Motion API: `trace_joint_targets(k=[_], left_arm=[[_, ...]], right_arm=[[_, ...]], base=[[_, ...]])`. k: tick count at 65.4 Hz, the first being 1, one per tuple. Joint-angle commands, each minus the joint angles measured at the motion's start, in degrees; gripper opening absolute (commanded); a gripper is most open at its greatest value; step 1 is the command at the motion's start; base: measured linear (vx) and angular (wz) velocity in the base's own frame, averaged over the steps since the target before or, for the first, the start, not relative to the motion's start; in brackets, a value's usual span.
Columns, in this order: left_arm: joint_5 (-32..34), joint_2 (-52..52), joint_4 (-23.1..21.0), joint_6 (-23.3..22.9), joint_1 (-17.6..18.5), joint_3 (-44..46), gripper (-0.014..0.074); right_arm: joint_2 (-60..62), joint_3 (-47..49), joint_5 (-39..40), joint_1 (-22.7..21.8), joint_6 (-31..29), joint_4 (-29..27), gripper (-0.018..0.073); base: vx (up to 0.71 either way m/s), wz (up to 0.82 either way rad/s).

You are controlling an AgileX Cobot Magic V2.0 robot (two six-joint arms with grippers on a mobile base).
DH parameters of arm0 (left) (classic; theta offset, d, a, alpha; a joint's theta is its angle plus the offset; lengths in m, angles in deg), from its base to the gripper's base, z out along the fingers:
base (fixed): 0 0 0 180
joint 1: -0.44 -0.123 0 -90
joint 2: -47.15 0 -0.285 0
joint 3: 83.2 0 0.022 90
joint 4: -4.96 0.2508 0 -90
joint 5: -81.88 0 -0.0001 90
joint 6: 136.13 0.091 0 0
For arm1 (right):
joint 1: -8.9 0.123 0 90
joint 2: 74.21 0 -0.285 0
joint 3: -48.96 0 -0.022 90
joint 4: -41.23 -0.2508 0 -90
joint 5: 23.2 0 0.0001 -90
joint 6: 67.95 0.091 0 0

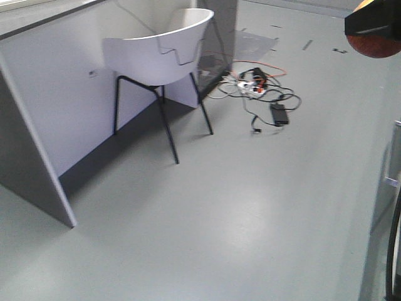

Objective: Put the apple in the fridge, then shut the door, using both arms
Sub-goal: 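Drive the base away from the counter toward the open fridge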

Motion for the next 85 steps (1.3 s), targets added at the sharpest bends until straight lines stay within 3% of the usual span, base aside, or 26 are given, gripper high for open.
trace_joint_targets(k=[1, 85], left_arm=[[3.52, 0.86, -0.34, -0.13, 0.33, 1.05, -0.0007], [3.52, 0.86, -0.34, -0.13, 0.33, 1.05, -0.0007]], right_arm=[[1.82, 1.77, 3.32, -0.18, -0.42, -2.49, 0.0123], [1.82, 1.77, 3.32, -0.18, -0.42, -2.49, 0.0123]], base=[[-0.04, 0.49], [-0.01, 0.42]])
